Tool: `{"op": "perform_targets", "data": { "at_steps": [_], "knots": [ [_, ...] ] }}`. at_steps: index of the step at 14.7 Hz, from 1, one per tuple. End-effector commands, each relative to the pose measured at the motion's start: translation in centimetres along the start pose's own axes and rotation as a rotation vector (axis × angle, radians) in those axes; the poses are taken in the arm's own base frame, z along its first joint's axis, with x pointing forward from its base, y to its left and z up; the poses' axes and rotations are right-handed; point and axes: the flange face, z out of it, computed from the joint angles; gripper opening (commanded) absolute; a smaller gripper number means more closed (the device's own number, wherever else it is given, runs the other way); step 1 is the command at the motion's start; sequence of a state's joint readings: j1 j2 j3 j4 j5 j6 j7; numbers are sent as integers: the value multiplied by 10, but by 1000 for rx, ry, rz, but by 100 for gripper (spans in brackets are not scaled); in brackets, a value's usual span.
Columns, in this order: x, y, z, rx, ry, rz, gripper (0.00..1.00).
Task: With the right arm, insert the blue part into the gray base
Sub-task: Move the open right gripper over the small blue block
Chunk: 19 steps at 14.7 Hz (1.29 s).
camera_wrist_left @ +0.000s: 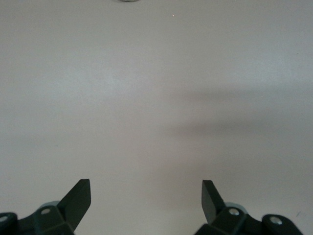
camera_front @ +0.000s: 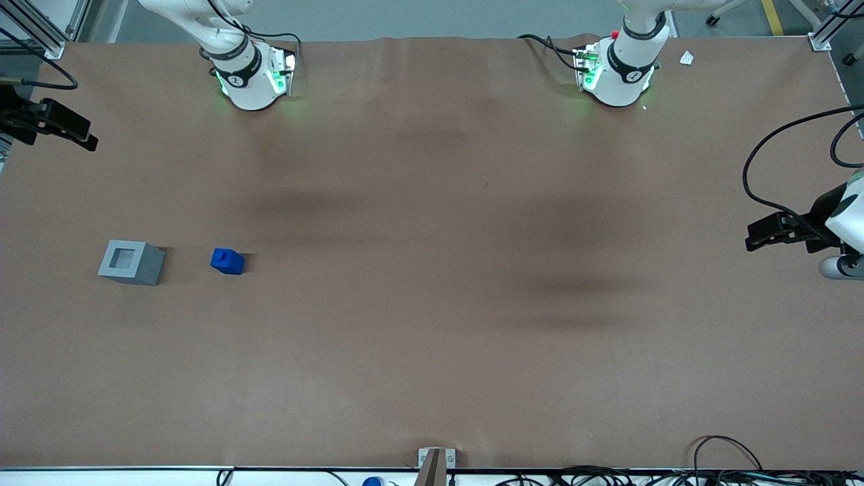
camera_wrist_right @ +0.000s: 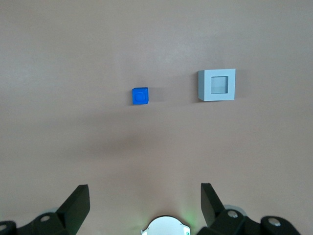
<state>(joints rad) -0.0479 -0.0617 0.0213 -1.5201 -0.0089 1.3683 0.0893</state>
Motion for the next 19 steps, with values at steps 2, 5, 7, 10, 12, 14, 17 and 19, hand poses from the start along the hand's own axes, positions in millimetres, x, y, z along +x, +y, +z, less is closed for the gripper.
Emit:
{"op": "perform_targets", "data": {
  "at_steps": [2,5,7,10,12,14,17,19],
  "knots": [
    [-2,2,1,-6,-15,6,100],
    [-2,-1,3,-9,-23,-7,100],
    [7,5,16,-4,-42,4,100],
    [31,3,53,-2,-88,4,100],
    [40,2,75,-7,-75,4,100],
    [46,3,97,-10,-61,4,100],
    [55,-2,136,-10,-53,0,100],
    [59,-11,164,-12,-50,-11,100]
  ]
}}
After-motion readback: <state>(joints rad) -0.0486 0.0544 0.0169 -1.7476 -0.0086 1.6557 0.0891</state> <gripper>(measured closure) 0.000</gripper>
